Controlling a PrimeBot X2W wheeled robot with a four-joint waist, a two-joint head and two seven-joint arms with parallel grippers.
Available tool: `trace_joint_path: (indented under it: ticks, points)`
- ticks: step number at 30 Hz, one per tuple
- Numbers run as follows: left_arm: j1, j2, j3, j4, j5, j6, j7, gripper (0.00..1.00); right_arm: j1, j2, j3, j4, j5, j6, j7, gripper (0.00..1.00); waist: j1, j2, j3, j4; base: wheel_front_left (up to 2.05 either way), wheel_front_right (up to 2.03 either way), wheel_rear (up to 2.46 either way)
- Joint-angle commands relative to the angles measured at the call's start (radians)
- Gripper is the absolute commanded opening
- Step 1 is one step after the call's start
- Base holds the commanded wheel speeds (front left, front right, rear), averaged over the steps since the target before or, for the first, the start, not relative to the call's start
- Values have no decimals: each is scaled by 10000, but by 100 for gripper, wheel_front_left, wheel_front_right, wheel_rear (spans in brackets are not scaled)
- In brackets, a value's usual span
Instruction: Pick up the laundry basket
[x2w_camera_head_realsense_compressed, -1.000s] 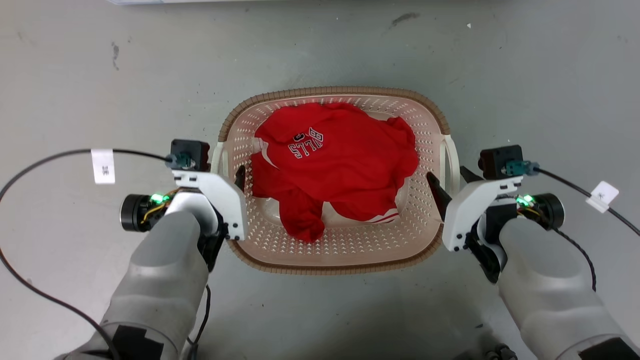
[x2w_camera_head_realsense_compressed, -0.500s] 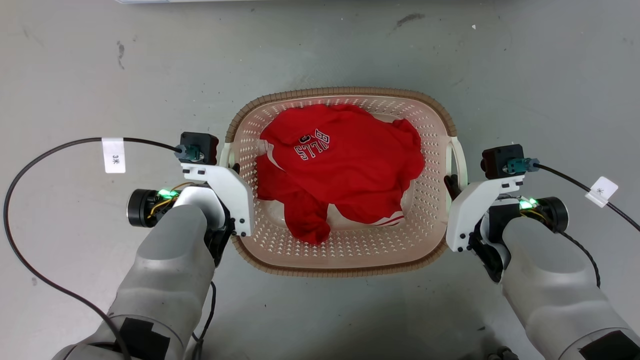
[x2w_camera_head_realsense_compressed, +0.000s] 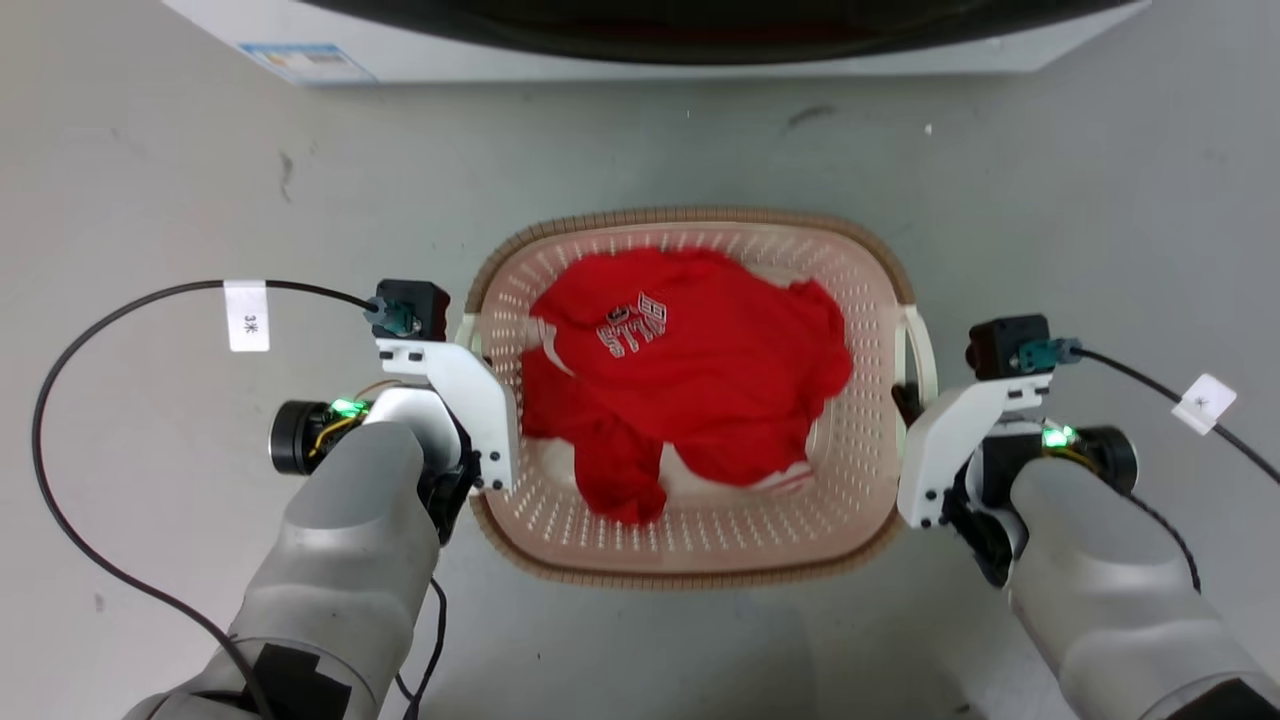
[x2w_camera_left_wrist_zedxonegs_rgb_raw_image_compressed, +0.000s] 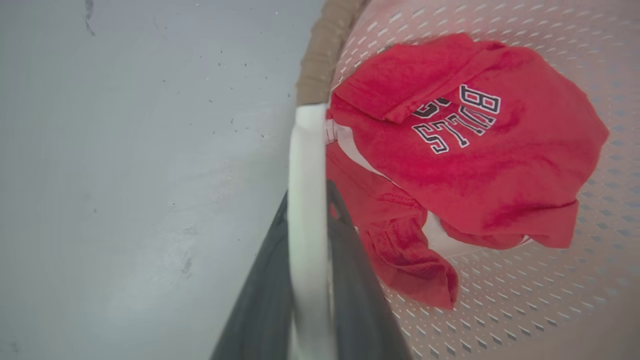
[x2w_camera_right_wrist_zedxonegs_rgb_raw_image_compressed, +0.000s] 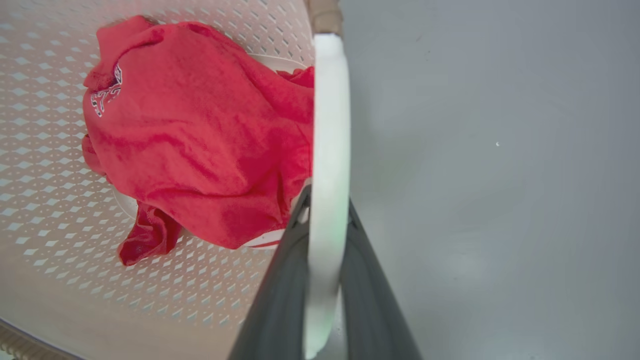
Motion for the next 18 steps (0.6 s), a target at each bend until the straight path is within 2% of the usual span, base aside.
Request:
trace_joint_path:
  ticks: [1, 18]
  points:
    - [79, -200, -70, -30, -90, -103, 109, 0, 151, 151, 136, -121, 101, 52, 102, 0, 0, 0, -404, 46, 0, 0, 0]
    - [401, -343, -1184, -955, -2247, -127, 3224, 0, 179, -546, 1408, -921, 2169, 92, 3130, 0, 0, 0, -3282, 241, 0, 0, 0]
